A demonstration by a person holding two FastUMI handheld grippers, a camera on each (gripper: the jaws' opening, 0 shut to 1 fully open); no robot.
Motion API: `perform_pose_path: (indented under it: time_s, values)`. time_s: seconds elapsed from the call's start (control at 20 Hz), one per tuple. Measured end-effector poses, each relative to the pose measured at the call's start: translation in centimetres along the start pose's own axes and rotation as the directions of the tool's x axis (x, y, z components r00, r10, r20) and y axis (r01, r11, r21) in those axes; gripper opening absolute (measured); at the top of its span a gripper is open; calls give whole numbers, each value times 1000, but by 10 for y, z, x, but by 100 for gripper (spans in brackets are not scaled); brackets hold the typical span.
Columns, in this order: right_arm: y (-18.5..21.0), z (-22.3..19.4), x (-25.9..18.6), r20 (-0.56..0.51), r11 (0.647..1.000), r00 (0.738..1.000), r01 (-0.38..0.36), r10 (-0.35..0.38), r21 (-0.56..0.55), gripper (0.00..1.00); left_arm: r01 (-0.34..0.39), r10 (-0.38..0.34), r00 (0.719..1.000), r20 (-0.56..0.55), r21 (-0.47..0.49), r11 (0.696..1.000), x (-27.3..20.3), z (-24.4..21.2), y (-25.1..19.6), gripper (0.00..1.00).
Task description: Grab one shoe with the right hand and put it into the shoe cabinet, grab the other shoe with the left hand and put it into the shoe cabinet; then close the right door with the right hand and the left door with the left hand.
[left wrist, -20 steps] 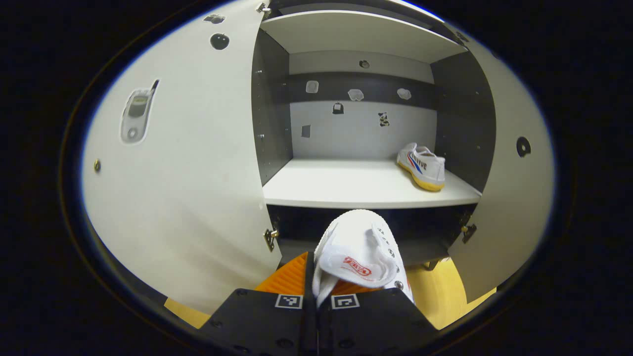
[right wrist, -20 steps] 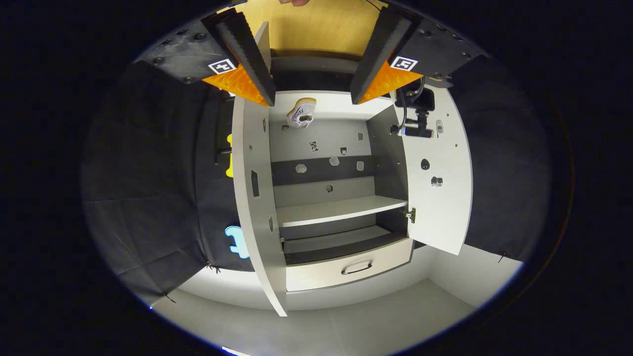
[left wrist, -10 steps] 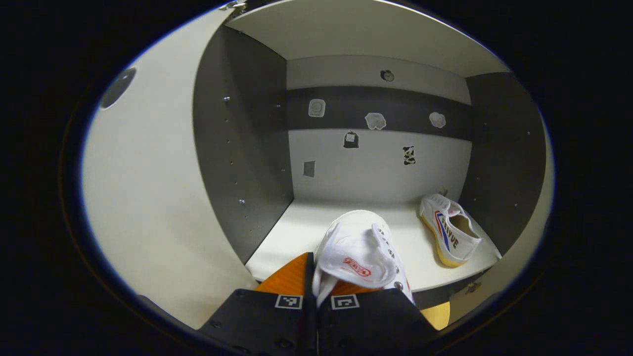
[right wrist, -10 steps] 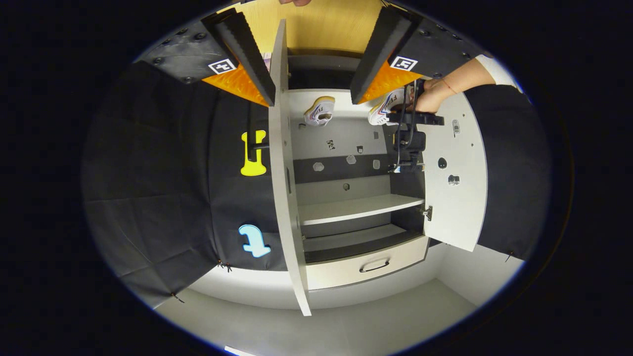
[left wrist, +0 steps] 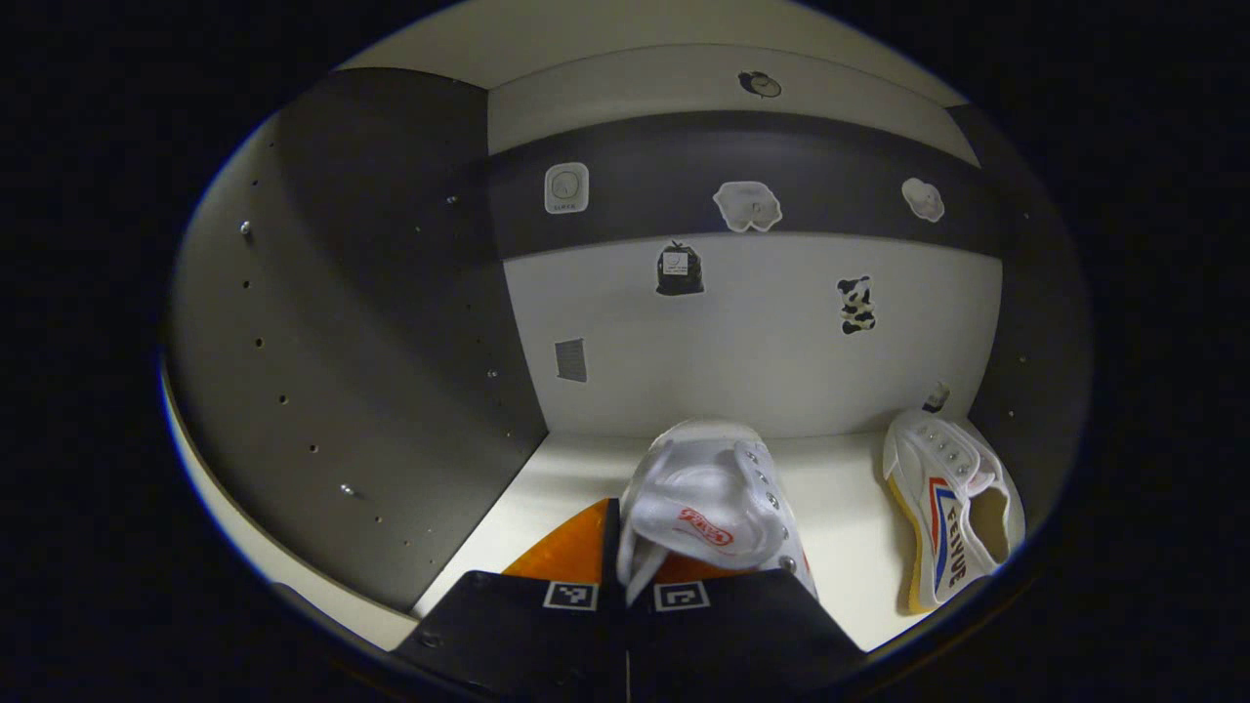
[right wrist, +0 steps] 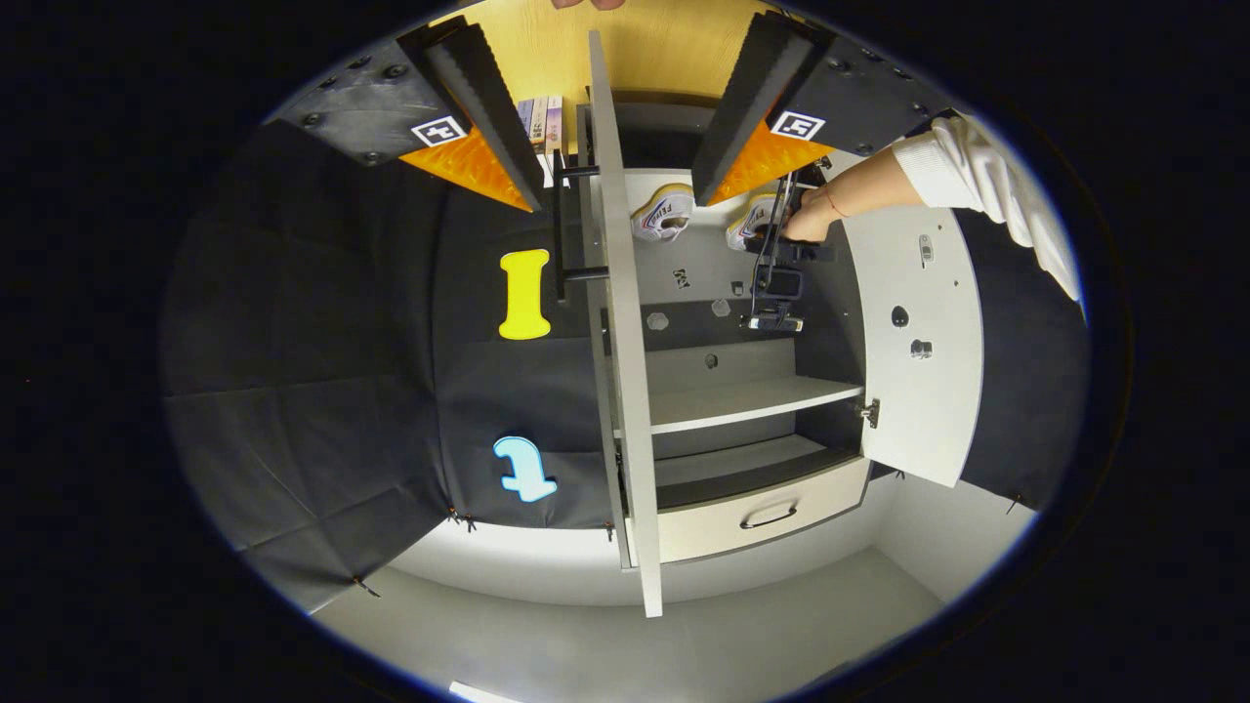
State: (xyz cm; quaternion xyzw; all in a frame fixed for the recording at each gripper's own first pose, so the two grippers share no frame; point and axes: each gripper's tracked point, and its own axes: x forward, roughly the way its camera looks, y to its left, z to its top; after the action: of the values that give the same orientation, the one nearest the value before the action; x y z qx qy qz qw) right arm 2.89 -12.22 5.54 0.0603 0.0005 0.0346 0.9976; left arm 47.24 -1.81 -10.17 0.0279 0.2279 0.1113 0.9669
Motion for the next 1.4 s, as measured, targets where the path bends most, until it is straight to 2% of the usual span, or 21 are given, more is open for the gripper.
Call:
perform_pose_path:
  time_s: [0.15, 0.35, 0.4, 0.45, 0.7, 0.75, 0.8, 0.85, 1.0, 1.15, 1.25, 1.4]
  values:
    - [-12, 0, -2, -4, 1000, 1000, 18, -19, -22, 97, -25, 26, 1000, -10, 58, 998, 20, -7, -5, 6]
    - [-21, -5, -1, -13, 999, 999, 45, -46, -21, 97, -15, 17, 999, -32, 73, 997, 31, -16, -12, 6]
    - [-22, -8, -2, -20, 999, 999, 46, -46, -15, 92, -7, 10, 999, -33, 77, 997, 32, -17, -14, 6]
    - [-21, -9, -2, -24, 999, 999, 47, -47, -5, 96, 8, -4, 999, -45, 89, 996, 33, -19, -16, 7]
    - [-20, -8, -5, -18, 999, 999, 49, -49, 14, 96, 50, -42, 997, -68, 110, 993, 21, -19, -16, 18]
    - [-18, -7, -6, -16, 999, 999, 48, -48, 18, 96, 46, -37, 997, -74, 126, 991, 17, -20, -13, 23]
    - [-18, -5, -7, -13, 999, 999, 46, -46, 25, 96, 58, -47, 996, -75, 140, 988, 13, -19, -15, 35]
    - [-18, -5, -9, -11, 998, 999, 46, -46, 31, 96, 68, -57, 996, -72, 157, 985, 9, -19, -15, 39]
    - [-18, -3, -15, -5, 999, 999, 44, -44, 32, 97, 57, -52, 998, -30, 160, 985, -7, -12, -5, 89]
    - [-17, -1, -19, -2, 999, 999, 38, -38, 29, 97, 105, -104, 994, -16, 101, 989, -33, -13, -7, 89]
    - [-17, 0, -20, 3, 999, 999, 36, -36, 27, 97, 124, -126, 992, 5, 103, 987, -56, -13, -7, 95]
    - [-23, 0, -17, 5, 999, 999, 50, -50, 0, 97, 127, -136, 988, 78, 115, 985, -94, -7, -7, 96]
